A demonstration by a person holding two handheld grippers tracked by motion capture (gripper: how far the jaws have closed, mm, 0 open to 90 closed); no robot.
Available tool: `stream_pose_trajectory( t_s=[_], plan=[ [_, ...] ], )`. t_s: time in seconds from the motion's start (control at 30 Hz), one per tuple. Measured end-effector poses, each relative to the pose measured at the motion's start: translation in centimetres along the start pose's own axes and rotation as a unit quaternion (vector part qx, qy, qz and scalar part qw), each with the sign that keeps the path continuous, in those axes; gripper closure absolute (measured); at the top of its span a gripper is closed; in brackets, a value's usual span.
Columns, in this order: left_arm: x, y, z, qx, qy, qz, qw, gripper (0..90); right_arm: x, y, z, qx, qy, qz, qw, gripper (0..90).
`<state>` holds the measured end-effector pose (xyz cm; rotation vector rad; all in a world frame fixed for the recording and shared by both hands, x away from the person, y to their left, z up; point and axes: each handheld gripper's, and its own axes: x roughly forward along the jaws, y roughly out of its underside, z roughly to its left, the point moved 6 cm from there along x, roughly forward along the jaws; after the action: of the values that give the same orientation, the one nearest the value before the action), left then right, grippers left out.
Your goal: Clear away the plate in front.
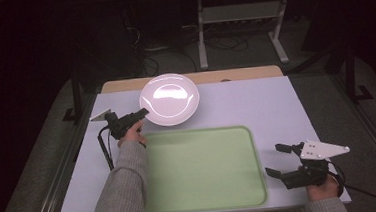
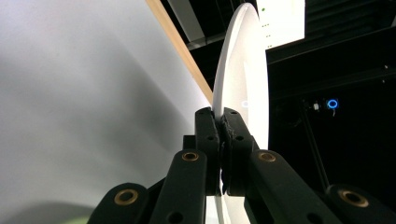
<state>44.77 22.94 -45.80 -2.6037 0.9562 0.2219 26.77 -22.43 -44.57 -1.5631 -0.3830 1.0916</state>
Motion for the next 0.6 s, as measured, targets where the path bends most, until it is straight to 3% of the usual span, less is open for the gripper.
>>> stream_pose_trajectory(
  t_s=[0.07, 0.43, 0.6],
  plan=[
    [-0.6, 0.3, 0.4, 0.016, -0.003, 0.000, 0.9999, 87.8, 0.0, 0.0, 0.1, -0.001, 0.000, 0.000, 1.0000, 13.6],
    [-2.4, 1.5, 2.0, 0.025, -0.011, 0.014, 0.9995, 87.7, 0.3, -0.3, 0.7, -0.015, 0.000, 0.007, 0.9999, 13.6],
    [-3.0, 1.8, 2.2, 0.039, -0.018, 0.022, 0.9988, 87.6, 0.3, -0.3, 0.7, -0.016, -0.001, 0.006, 0.9998, 13.6]
  ],
)
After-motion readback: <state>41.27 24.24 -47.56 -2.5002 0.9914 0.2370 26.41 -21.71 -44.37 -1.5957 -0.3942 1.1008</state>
